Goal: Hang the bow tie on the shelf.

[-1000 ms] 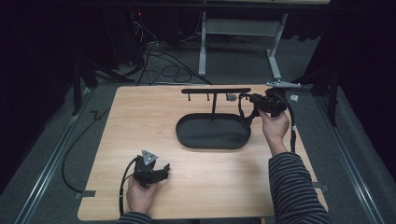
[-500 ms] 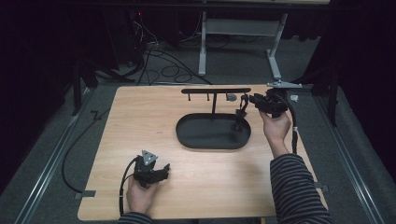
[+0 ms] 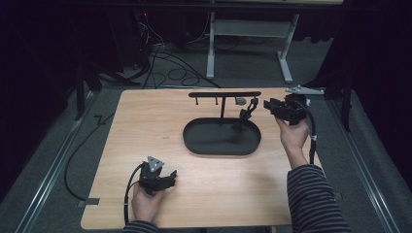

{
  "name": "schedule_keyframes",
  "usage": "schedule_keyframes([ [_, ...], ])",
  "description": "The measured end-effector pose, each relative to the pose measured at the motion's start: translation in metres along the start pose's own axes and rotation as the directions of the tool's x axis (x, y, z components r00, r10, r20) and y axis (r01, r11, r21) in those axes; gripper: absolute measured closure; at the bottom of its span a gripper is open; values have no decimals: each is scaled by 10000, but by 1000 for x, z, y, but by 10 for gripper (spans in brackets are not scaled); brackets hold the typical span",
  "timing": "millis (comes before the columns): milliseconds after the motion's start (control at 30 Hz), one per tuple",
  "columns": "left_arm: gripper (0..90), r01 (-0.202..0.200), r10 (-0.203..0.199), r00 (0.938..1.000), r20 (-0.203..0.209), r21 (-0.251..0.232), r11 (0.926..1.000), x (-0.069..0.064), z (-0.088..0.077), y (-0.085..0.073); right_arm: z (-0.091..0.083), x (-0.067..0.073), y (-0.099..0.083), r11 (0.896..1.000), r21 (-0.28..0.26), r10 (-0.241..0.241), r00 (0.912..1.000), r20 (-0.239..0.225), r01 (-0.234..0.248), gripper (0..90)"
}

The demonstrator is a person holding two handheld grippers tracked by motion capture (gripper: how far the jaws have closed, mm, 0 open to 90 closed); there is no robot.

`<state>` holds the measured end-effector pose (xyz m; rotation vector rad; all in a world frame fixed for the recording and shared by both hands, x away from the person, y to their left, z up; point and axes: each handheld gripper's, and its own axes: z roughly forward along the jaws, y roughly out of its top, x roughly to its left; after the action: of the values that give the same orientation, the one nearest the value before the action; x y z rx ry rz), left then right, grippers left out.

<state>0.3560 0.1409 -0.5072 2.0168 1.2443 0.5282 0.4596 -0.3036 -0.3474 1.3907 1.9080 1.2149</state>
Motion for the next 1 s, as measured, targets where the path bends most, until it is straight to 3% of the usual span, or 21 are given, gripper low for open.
schedule_keyframes([
  [1000,247,-23,23,10000,4,-8,10000,0,0,0,-29,-9,-19,9993,-317,196,9996,-186,-202,578],
])
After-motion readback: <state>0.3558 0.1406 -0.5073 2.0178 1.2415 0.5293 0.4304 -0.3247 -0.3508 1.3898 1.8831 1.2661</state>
